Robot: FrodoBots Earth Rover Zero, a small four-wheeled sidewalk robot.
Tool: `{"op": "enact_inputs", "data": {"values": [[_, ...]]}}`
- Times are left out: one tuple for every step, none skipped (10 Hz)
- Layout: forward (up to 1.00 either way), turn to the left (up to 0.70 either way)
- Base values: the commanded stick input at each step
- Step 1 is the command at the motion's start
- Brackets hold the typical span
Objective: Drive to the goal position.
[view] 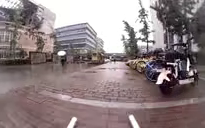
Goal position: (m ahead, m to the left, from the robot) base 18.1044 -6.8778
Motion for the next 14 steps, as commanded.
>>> {"op": "enact_inputs", "data": {"values": [[0.7,0.0],[0.7,0.0],[0.7,0.0],[0.7,0.0],[0.7,0.0],[0.7,0.0],[0.7,0.0],[0.7,0.0],[0.7,-0.02],[0.7,-0.03],[0.7,-0.14],[0.7,-0.14],[0.7,-0.14],[0.7,-0.14]]}}
